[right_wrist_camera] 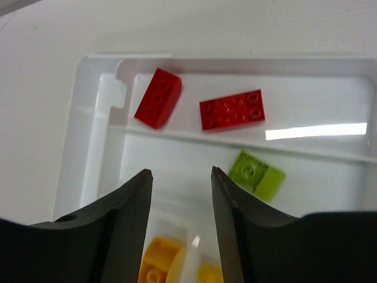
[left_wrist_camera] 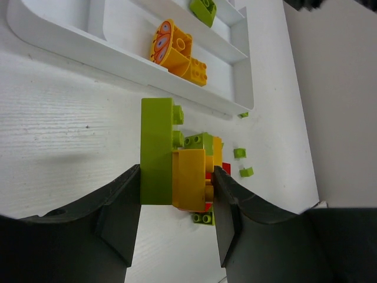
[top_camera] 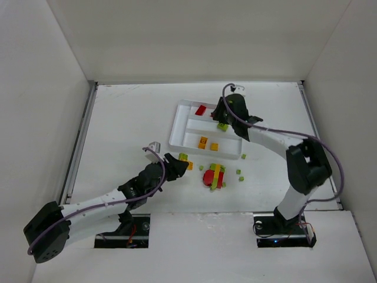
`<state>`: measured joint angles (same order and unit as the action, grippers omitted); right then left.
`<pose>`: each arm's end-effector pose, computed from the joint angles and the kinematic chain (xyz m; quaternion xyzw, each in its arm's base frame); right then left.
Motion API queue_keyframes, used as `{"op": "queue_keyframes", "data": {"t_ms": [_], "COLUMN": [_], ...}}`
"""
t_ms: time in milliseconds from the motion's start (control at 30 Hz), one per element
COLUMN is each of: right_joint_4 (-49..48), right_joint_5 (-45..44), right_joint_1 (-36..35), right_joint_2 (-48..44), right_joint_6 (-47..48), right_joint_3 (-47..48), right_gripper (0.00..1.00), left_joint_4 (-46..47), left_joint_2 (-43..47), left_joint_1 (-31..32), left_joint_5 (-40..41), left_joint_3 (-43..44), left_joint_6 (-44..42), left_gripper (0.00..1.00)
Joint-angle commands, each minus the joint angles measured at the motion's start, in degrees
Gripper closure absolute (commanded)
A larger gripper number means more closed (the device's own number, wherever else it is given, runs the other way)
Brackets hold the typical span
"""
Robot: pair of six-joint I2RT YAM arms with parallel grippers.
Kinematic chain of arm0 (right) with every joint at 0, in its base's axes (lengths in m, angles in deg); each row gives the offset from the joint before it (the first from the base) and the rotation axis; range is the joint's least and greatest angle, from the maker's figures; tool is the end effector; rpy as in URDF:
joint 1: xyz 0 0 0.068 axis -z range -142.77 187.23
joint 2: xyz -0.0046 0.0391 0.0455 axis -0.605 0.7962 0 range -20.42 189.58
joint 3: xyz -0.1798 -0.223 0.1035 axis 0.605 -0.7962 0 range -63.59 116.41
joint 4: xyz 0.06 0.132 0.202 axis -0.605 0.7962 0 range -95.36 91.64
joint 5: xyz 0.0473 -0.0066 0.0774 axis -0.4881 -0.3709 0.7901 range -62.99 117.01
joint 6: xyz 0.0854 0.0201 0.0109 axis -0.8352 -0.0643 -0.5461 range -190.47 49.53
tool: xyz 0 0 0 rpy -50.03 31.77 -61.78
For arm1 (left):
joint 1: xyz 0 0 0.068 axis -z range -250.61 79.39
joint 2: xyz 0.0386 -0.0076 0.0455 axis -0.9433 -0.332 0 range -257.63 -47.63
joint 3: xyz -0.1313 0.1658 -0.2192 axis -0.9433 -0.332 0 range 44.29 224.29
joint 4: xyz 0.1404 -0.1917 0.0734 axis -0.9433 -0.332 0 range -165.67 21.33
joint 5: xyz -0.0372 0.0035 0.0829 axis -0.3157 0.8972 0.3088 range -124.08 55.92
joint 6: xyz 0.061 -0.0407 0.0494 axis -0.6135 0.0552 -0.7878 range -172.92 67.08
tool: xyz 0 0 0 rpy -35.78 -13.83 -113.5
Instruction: Sort the legos into containers by color
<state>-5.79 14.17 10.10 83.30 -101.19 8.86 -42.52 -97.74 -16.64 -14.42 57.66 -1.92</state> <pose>0.4071 0.1891 0.2557 0.0823 0.8621 0.1522 0.4764 0.1369 -0.1434 0.2237 -0.0894 0.7606 -0.4193 0.4875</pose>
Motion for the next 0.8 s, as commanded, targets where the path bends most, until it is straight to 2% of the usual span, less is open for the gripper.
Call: {"op": "queue_keyframes", "data": {"t_ms": [0,67,200,300,433,533,767], "right_joint_4": [-7.3,-11.1,-14.5,-14.5,-13.8,-13.5,-13.5], "right_joint_5": [1.2,3.3,5.8,5.4,3.9,3.0,4.1], "right_joint_1": [-4.4,-8.0,-17.6,-27.0,-37.4,-39.6,-39.1], "right_joint_2": [-11.7,-18.1,-27.3,-31.8,-35.0,-34.7,-30.7], "right_joint_6": [0.5,0.3,1.6,4.6,10.1,13.0,16.9], "right_joint_3": [-10.1,-18.8,-31.0,-36.4,-38.4,-37.4,-33.1], "right_gripper": [0.53,0.61,0.62,0.52,0.30,0.21,0.19], "left_joint_4": [-0.6,-3.0,-7.6,-10.1,-11.9,-13.1,-15.0], "left_joint_2": [0.1,0.6,1.8,1.9,1.7,1.0,0.6], "left_joint_1": [-3.3,-6.5,-13.7,-18.4,-21.9,-21.6,-18.6], "left_joint_5": [-6.5,-10.2,-20.9,-28.8,-37.7,-41.5,-44.9], "left_joint_3": [4.0,4.8,6.2,6.8,6.8,7.1,6.9], "left_joint_6": [2.8,3.6,4.8,5.5,6.6,6.8,6.9], "left_gripper": [0.79,0.79,0.79,0.79,0.79,0.79,0.79]}}
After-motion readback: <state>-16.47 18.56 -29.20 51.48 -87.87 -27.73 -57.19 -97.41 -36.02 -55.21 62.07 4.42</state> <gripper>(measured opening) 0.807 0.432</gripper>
